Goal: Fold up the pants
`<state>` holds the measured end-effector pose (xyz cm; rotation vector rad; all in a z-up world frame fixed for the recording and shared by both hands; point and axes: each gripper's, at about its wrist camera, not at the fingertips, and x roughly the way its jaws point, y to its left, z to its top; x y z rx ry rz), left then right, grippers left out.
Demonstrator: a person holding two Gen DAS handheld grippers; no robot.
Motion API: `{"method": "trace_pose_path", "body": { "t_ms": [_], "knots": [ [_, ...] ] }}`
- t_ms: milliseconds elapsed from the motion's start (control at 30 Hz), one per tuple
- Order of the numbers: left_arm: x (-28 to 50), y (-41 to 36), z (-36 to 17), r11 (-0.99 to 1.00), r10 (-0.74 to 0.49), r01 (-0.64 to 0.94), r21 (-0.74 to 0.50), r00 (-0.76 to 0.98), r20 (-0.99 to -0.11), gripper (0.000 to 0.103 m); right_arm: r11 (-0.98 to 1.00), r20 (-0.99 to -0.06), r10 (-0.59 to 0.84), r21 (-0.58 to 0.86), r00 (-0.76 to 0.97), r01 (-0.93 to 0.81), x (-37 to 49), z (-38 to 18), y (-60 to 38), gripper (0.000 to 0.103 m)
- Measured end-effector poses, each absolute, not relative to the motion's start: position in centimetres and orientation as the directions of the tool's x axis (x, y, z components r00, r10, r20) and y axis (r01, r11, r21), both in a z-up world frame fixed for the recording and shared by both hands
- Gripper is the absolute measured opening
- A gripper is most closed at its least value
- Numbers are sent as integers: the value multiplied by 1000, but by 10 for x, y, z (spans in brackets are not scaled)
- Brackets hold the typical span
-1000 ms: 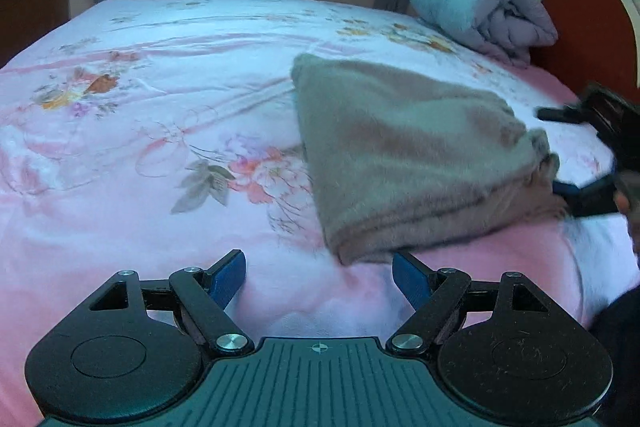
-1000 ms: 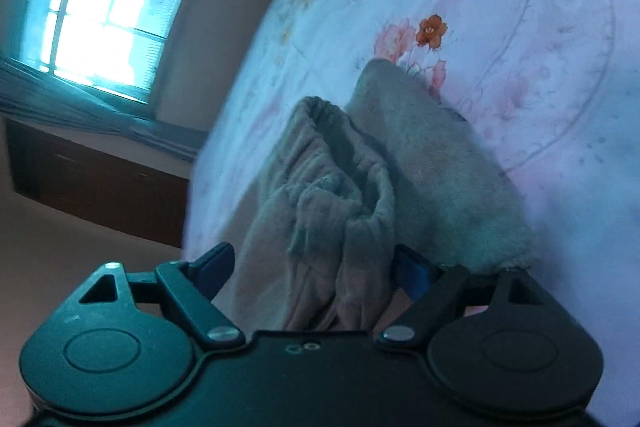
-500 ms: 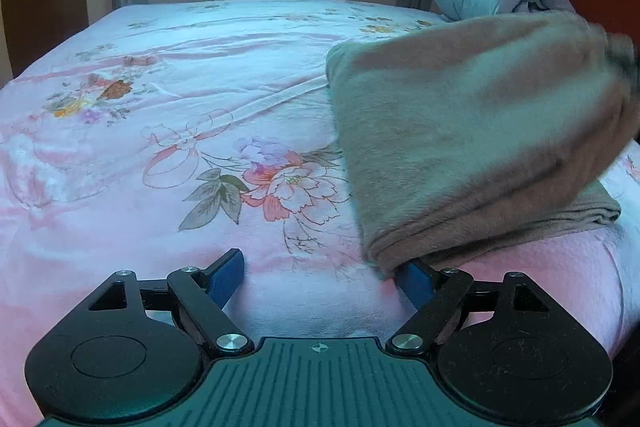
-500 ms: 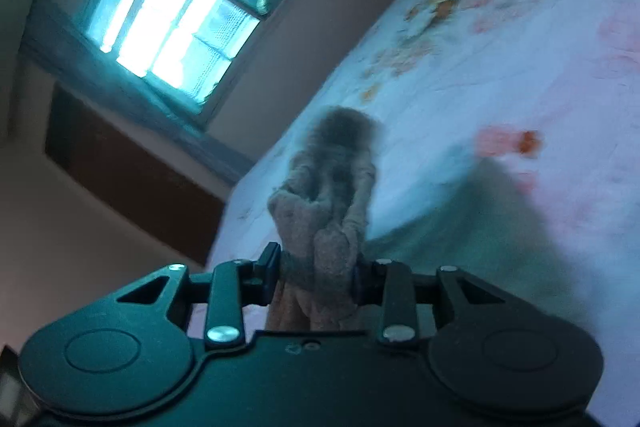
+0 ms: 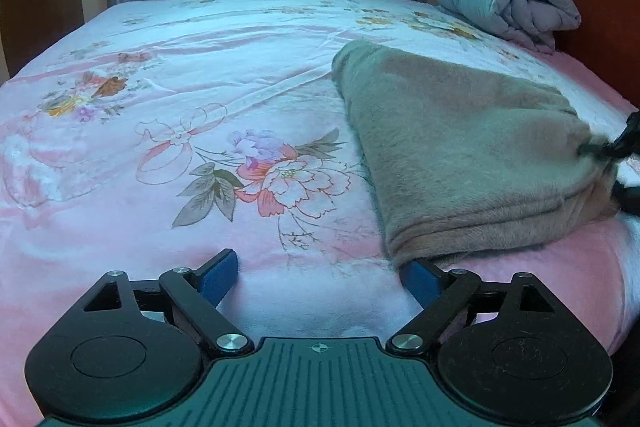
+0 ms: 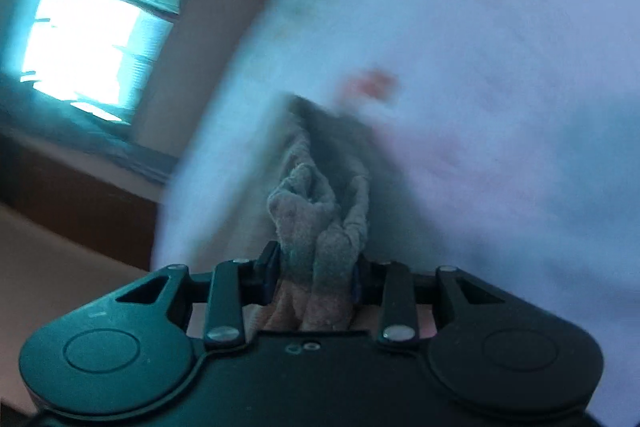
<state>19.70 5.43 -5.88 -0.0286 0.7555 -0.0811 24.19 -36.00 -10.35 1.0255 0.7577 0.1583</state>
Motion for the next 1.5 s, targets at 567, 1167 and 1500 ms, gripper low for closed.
{"method": "trace_pose_path", "body": {
  "t_ms": [567,1167,1500],
  "knots": [
    [211,95,-17,946,-175,-21,-322,804,-568,103,612,-334,498,789,800,-52,231,-35,-398,74],
    [323,74,-74,832,-468,52,-552,599,-649,103,544,-442,609,837,658,58,270,-103,-400,81],
    [373,91,-93,719,-610,69,-691,538,-581,103,477,-399,732,879,552,4,308,-104,-399,85]
  ]
}}
